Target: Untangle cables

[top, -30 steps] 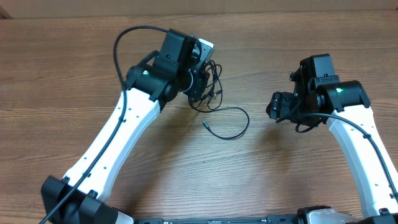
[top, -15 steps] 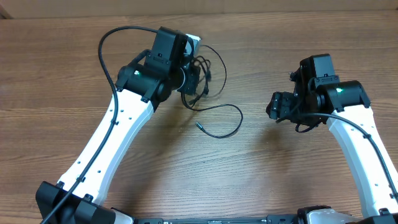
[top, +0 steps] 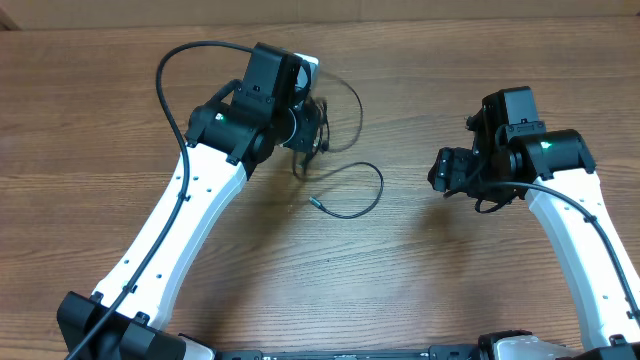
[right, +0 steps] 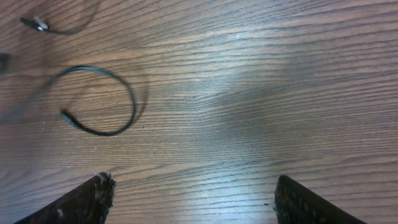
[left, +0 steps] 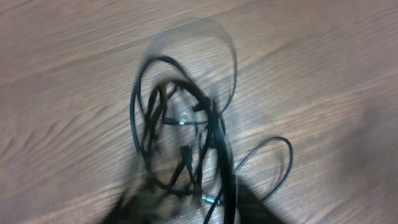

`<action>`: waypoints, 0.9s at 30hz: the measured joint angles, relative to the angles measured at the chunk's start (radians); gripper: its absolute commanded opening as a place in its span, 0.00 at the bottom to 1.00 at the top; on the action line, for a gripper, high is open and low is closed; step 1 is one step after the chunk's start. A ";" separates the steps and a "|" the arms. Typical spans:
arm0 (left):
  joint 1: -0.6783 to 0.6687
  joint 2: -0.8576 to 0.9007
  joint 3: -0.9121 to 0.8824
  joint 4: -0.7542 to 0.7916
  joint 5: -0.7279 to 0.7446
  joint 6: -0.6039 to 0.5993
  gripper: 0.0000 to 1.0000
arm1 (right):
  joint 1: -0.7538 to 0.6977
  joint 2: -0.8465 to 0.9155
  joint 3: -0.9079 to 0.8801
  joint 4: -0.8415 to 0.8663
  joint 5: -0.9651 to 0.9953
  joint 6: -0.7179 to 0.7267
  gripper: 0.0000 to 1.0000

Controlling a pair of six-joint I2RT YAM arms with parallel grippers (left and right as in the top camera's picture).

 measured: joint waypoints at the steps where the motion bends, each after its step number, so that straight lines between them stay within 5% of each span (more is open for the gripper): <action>1: 0.000 0.000 0.000 0.000 0.018 0.029 1.00 | 0.000 0.000 0.000 0.000 0.000 0.000 0.81; 16: 0.000 0.000 0.000 0.000 0.075 0.117 1.00 | 0.000 0.000 0.000 0.000 0.000 0.000 0.81; 17: 0.000 0.000 0.000 0.000 0.075 0.117 0.96 | 0.000 0.000 0.000 0.000 0.000 0.000 0.81; 19: 0.000 0.000 0.000 0.000 0.072 0.117 0.17 | 0.000 0.000 0.000 0.001 0.000 0.000 0.81; 20: 0.000 0.000 0.000 0.000 0.065 0.113 0.04 | 0.000 0.000 0.000 0.000 0.000 0.000 0.81; 27: 0.000 0.000 0.000 -0.004 -0.086 0.032 0.04 | 0.000 0.000 0.000 0.000 0.000 0.001 0.81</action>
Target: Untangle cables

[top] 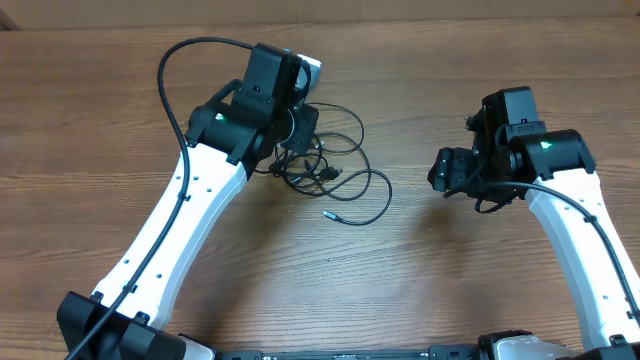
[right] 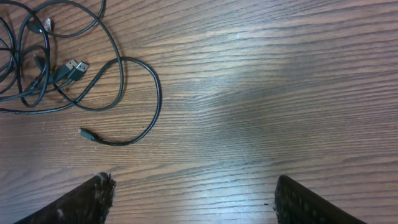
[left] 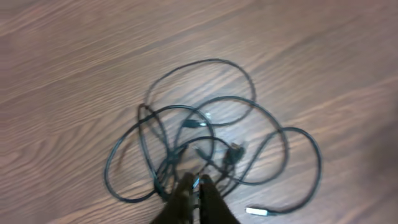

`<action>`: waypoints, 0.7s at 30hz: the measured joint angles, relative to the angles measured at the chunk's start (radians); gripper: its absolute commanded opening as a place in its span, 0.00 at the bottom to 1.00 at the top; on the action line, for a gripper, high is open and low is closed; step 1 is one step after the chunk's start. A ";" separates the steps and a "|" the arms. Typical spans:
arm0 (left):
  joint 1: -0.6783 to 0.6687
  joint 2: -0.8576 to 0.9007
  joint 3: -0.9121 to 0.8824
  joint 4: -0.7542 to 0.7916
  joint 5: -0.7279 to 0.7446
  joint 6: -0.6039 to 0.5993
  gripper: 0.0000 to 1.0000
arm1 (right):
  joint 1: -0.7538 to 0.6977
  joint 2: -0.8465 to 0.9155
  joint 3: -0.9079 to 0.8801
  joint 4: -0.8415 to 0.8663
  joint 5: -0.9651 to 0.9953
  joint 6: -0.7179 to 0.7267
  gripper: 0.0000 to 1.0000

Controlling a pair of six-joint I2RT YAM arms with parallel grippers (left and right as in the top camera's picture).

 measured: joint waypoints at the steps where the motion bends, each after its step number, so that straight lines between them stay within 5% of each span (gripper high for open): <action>1: 0.000 0.000 0.000 0.000 -0.012 -0.008 0.04 | 0.000 0.000 0.000 0.000 0.000 0.000 0.81; 21: 0.109 0.000 0.000 -0.040 -0.058 -0.182 0.09 | 0.000 0.000 0.000 -0.001 0.000 0.000 0.81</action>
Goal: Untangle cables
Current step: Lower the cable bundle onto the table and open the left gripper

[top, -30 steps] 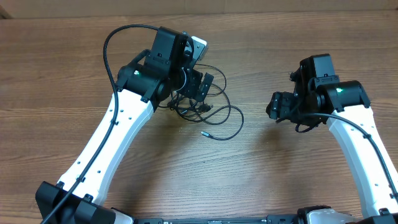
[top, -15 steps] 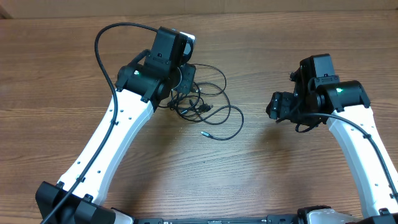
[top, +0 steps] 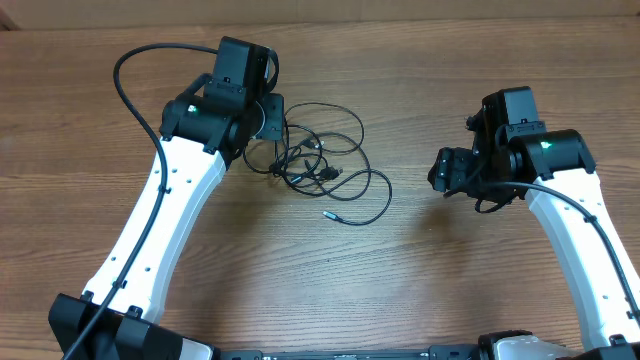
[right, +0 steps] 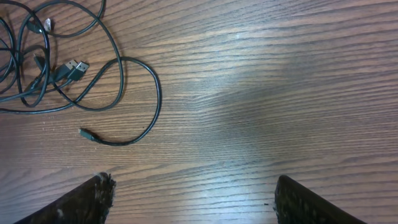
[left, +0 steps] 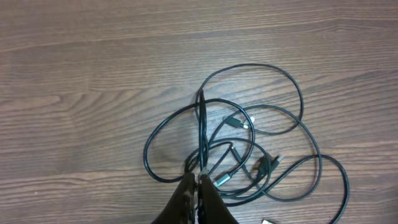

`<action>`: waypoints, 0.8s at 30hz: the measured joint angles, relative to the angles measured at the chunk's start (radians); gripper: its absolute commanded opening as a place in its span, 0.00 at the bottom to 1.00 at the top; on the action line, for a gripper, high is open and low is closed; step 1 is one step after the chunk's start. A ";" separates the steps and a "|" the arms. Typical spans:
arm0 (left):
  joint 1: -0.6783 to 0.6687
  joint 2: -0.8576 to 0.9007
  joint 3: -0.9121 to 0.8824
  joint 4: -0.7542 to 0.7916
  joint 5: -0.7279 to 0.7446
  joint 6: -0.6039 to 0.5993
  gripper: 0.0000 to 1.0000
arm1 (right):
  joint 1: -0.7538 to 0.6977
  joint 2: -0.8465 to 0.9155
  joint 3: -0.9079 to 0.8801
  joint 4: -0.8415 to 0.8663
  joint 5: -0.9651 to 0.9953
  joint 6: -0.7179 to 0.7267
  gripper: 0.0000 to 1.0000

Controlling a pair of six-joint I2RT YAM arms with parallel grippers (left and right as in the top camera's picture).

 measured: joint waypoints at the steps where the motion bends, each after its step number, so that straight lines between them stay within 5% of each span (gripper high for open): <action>1: 0.000 0.000 0.000 -0.002 0.005 0.000 0.26 | 0.000 0.000 0.000 0.001 0.000 0.000 0.81; 3: 0.000 0.000 0.000 -0.005 0.021 -0.008 0.86 | 0.000 0.000 0.000 0.001 0.000 0.000 0.81; 4: 0.000 0.000 0.000 -0.005 0.025 -0.008 1.00 | 0.000 0.000 0.000 0.001 0.000 0.000 0.81; 16: 0.000 0.000 0.000 -0.016 0.123 -0.011 1.00 | 0.000 0.000 0.000 0.000 0.000 0.000 0.82; 24: 0.000 0.000 0.000 0.013 0.521 0.311 1.00 | 0.000 0.000 0.000 0.002 0.000 0.000 0.83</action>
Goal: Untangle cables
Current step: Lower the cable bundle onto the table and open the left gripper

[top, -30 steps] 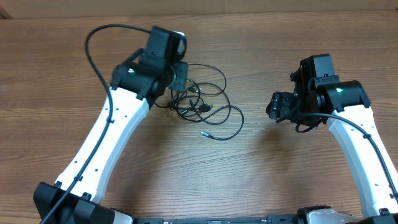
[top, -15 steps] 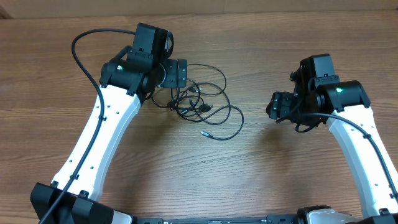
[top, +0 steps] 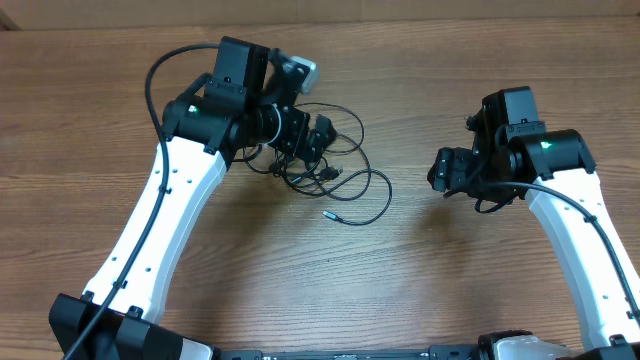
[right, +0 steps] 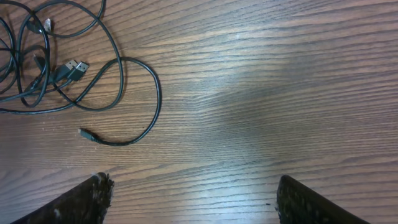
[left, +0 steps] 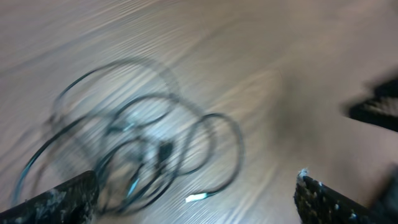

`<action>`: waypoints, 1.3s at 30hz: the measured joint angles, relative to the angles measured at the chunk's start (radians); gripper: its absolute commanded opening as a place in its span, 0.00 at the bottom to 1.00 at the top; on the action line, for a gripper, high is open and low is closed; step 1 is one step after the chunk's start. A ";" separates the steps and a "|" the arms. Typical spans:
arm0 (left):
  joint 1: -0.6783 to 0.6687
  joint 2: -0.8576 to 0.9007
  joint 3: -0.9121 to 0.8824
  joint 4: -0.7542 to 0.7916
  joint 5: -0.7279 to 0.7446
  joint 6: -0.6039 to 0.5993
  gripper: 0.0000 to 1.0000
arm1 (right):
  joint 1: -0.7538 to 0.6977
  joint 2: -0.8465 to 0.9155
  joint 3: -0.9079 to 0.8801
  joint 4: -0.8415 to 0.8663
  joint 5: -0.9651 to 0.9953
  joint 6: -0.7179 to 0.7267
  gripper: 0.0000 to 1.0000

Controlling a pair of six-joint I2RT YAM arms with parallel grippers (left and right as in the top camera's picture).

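Observation:
A tangle of thin black cables (top: 325, 165) lies on the wooden table, with one loose loop ending in a small plug (top: 328, 213). My left gripper (top: 312, 135) hovers over the tangle's upper part, wide open and holding nothing. The left wrist view is blurred; it shows the cable loops (left: 143, 140) and a light plug tip (left: 196, 198) between the spread fingers of the left gripper (left: 198, 180). My right gripper (top: 445, 170) is off to the right, apart from the cables. It also stands open (right: 193, 179), with the cables (right: 62, 68) at the top left of its view.
The wooden table (top: 450, 280) fills the overhead view. The left arm's own thick black cable (top: 160, 75) arcs above its wrist. Bare wood lies between the tangle and my right gripper.
My left gripper was shut at a strand on the left side of the tangle. Now it is open and turned toward the right above the tangle. The cables and the right arm look unchanged.
First my left gripper held the bunched cables with one loop trailing on the table. Then the cables lay spread out, the gripper still shut at a strand. Then the arm stood further left, still shut. Now it is open over the tangle. The right arm stayed put.

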 measured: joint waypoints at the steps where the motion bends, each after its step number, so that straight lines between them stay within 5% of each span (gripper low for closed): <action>1: 0.000 0.000 0.000 0.011 0.054 0.042 1.00 | 0.000 0.000 0.000 -0.001 0.000 0.000 0.83; 8: 0.000 0.000 0.001 0.090 0.274 0.223 1.00 | 0.000 0.000 0.000 -0.001 0.000 -0.001 0.83; 22: 0.000 0.000 0.001 0.142 0.268 0.267 1.00 | 0.000 0.000 0.000 -0.001 0.000 -0.001 0.83; 28: 0.000 0.000 0.001 0.143 0.144 0.187 0.98 | 0.000 0.000 0.000 -0.007 0.000 0.000 0.83; 34: 0.000 0.000 0.001 0.125 -0.055 0.079 0.75 | 0.000 0.000 0.000 -0.010 0.000 0.000 0.83; 39: 0.003 0.000 0.001 0.094 -0.196 0.037 0.75 | 0.000 0.000 0.000 -0.010 0.000 -0.001 0.83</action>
